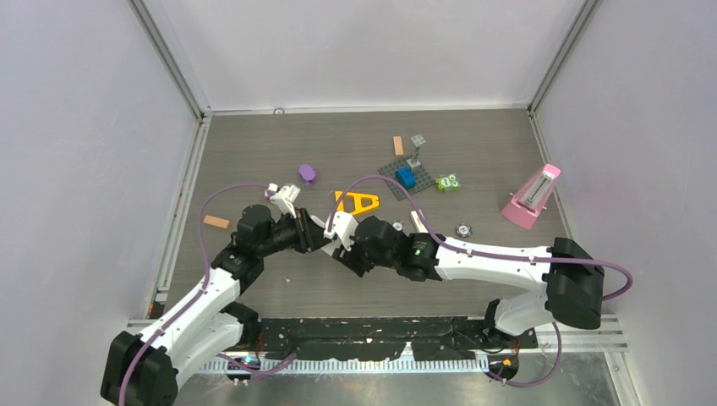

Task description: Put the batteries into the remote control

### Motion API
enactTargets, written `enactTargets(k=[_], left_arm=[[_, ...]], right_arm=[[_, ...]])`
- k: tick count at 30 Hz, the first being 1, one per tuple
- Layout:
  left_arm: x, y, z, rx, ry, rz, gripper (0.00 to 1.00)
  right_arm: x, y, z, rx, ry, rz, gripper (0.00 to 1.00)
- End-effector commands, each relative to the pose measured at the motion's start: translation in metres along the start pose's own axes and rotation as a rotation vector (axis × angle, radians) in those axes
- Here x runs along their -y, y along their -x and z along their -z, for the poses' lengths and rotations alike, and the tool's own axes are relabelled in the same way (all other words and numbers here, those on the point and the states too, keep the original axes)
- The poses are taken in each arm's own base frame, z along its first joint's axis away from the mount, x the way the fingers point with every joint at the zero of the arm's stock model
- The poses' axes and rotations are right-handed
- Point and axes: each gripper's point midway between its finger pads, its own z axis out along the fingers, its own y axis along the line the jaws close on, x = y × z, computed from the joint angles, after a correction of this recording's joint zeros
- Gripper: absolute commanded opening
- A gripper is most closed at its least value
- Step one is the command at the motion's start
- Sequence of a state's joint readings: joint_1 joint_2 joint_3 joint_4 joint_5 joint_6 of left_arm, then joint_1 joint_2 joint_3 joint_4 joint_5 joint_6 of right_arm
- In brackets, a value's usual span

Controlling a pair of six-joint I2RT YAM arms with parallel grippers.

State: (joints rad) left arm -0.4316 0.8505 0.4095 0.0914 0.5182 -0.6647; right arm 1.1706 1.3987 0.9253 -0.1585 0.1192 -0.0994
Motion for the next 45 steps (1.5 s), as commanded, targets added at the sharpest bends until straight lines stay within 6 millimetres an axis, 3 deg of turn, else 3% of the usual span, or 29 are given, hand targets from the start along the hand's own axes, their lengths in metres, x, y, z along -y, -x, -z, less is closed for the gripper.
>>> enactTargets(k=[1, 12, 27, 36, 45], left_arm=[[0.021, 0.015, 0.002, 0.019, -0.072, -0.071, 0.0], [0.031, 0.014, 0.002, 0.003, -0.126, -0.059, 0.0], [0.062, 0.016, 0.005, -0.024, -0.259, 0.136, 0.0], [0.065, 0.013, 0.005, -0.014, -0.304, 0.155, 0.0], [0.07, 0.017, 0.008, 0.012, -0.329, 0.209, 0.0]], right_arm=[[0.002, 0.015, 0.0, 0.04, -0.017, -0.005, 0.35], [0.002, 0.02, -0.003, 0.042, -0.017, -0.004, 0.35], [0.006, 0.03, -0.004, 0.05, -0.042, -0.055, 0.36], [0.0, 0.031, -0.005, -0.016, 0.024, -0.077, 0.39], [-0.002, 0.019, -0.01, -0.13, 0.049, -0.089, 0.45]])
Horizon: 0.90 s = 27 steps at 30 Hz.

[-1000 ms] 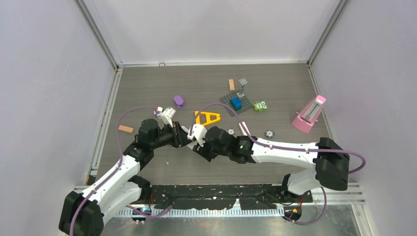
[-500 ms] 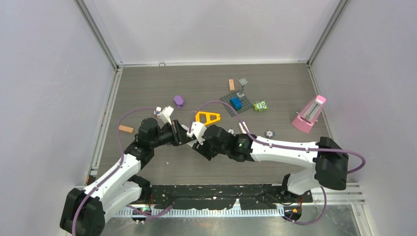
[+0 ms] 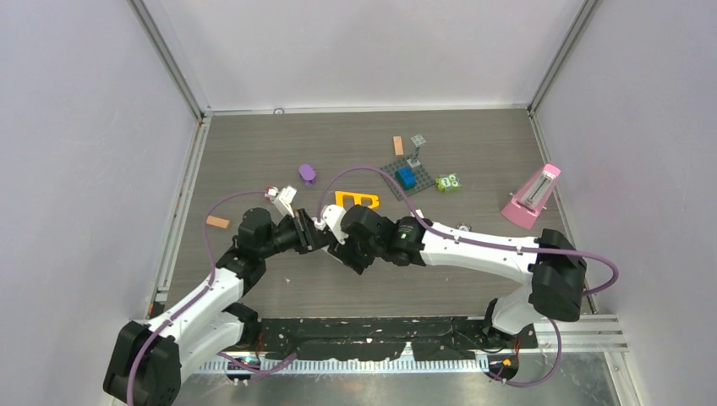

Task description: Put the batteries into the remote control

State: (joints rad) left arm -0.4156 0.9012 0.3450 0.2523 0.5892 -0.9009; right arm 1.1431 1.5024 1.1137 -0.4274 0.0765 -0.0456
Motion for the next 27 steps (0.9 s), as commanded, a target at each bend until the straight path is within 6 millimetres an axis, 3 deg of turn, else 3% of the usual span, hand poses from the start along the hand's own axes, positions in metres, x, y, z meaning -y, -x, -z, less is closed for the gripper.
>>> enactTargets(k=[1, 15, 27], left_arm=[[0.067, 0.009, 0.009, -0.007, -0.263, 0.001, 0.0], [0.062, 0.01, 0.008, 0.006, -0.271, 0.092, 0.0], [0.049, 0.014, 0.007, 0.021, -0.239, 0.159, 0.0]], right_arm=[[-0.003, 0.029, -0.007, 0.046, 0.023, -0.032, 0.45], [0.006, 0.016, -0.009, -0.092, -0.025, -0.031, 0.6], [0.015, 0.02, -0.007, -0.098, -0.072, -0.028, 0.69]])
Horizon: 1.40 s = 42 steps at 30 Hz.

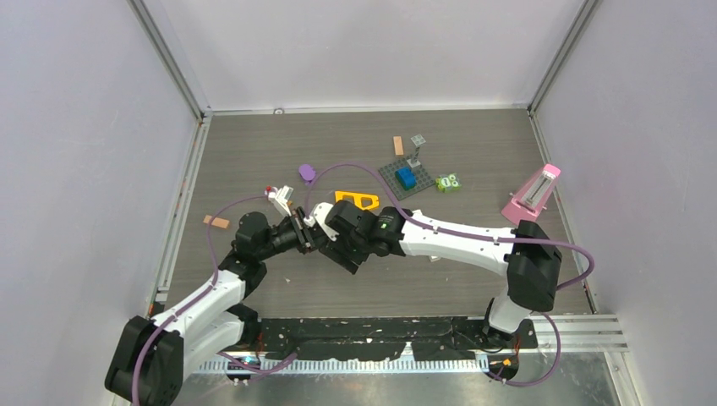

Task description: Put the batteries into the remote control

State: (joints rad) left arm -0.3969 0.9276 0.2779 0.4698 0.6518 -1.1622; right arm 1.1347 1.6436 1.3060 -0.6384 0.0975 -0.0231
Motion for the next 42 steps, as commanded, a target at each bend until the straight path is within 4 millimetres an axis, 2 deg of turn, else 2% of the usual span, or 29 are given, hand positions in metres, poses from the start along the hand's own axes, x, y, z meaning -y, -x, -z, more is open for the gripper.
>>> enactTargets(k=[1, 20, 24, 25, 26, 28, 34, 42], left_arm=[[0.032, 0.004, 0.003, -0.013, -0.126, -0.029, 0.0], [0.024, 0.011, 0.002, 0.008, -0.108, -0.001, 0.0], [0.023, 0.012, 0.003, 0.014, -0.107, 0.002, 0.0], [0.023, 0.012, 0.003, 0.016, -0.107, 0.003, 0.0], [0.023, 0.013, 0.003, 0.018, -0.107, 0.003, 0.0], [0.023, 0.013, 0.003, 0.022, -0.107, 0.004, 0.0], [0.025, 0.015, 0.004, 0.03, -0.111, 0.008, 0.0], [0.035, 0.02, 0.006, 0.051, -0.151, 0.025, 0.0]], right_arm=[[0.01, 0.023, 0.004, 0.064, -0.051, -0.018, 0.7], [0.017, 0.048, 0.039, 0.205, -0.023, -0.121, 0.93], [0.018, 0.052, 0.046, 0.253, 0.028, -0.194, 0.94], [0.023, 0.053, 0.049, 0.269, 0.029, -0.218, 0.94], [0.017, 0.053, 0.05, 0.279, 0.08, -0.24, 0.94], [0.024, 0.054, 0.053, 0.309, 0.113, -0.302, 0.95], [0.033, 0.063, 0.083, 0.464, 0.227, -0.472, 0.95], [0.037, 0.067, 0.11, 0.607, 0.299, -0.664, 0.96]])
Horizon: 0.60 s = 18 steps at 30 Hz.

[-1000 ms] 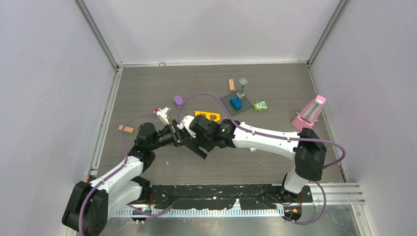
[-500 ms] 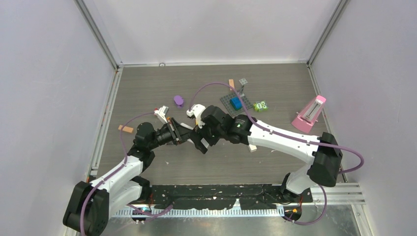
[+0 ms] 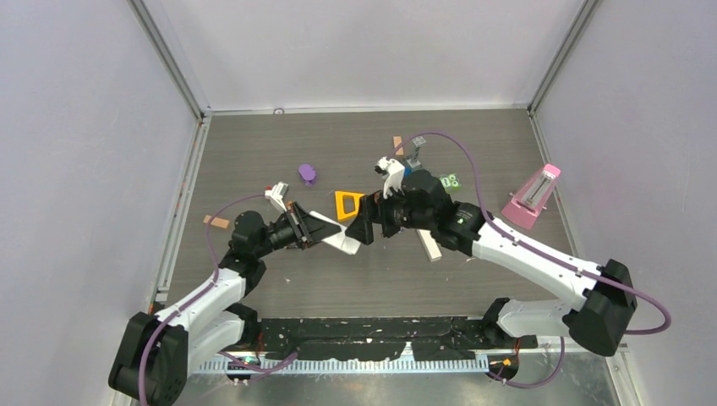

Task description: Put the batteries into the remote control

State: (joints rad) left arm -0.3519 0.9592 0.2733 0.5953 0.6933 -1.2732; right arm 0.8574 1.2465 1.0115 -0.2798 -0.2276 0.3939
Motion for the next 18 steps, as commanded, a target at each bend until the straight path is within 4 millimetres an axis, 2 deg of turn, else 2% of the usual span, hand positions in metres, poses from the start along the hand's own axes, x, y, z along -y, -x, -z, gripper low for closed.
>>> enactTargets(k=[1, 10, 18], left_arm=[[0.024, 0.005, 0.003, 0.022, -0.094, -0.029, 0.0], [0.058, 0.016, 0.012, 0.097, -0.206, 0.027, 0.0], [0.073, 0.022, 0.016, 0.131, -0.216, 0.022, 0.0]], right_arm=[[-0.023, 0.028, 0.012, 0.158, 0.105, -0.143, 0.96], [-0.014, 0.033, 0.024, 0.301, 0.09, -0.357, 0.92], [-0.03, 0.038, 0.023, 0.344, 0.214, -0.422, 0.85]])
